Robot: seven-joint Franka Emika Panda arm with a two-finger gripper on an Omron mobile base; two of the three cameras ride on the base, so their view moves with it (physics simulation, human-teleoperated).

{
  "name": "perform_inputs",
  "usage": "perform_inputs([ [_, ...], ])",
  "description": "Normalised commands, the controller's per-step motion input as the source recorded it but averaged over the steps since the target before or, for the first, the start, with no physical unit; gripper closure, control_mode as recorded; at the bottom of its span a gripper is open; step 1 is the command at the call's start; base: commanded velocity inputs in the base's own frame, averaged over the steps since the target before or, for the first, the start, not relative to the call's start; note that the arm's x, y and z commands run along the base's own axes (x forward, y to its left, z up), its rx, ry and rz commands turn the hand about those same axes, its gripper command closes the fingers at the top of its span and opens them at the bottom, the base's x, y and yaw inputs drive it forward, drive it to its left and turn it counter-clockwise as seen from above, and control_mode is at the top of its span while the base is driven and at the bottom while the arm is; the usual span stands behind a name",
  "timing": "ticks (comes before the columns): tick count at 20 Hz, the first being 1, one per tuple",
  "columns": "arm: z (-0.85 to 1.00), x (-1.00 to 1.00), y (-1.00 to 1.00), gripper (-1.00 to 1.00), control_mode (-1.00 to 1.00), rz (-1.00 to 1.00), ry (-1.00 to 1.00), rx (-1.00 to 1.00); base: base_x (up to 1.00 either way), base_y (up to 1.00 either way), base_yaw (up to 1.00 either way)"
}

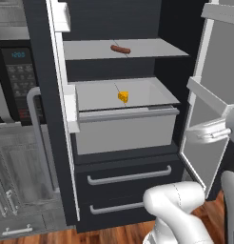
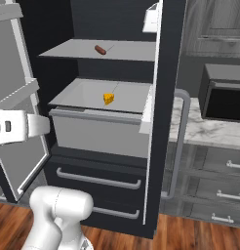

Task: Retrieve the sausage and cheese from the fridge and place them on the cutting board on the counter.

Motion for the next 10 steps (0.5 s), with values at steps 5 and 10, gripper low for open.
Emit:
perform_inputs([
  [5,0.0,0.0,0.0,-1.0,1.0,0.0,-0.06,0.0,0.02,0.0,-0.01],
  [10,0.0,0.0,0.0,-1.0,1.0,0.0,0.0,0.0,0.2,0.0,-0.07],
])
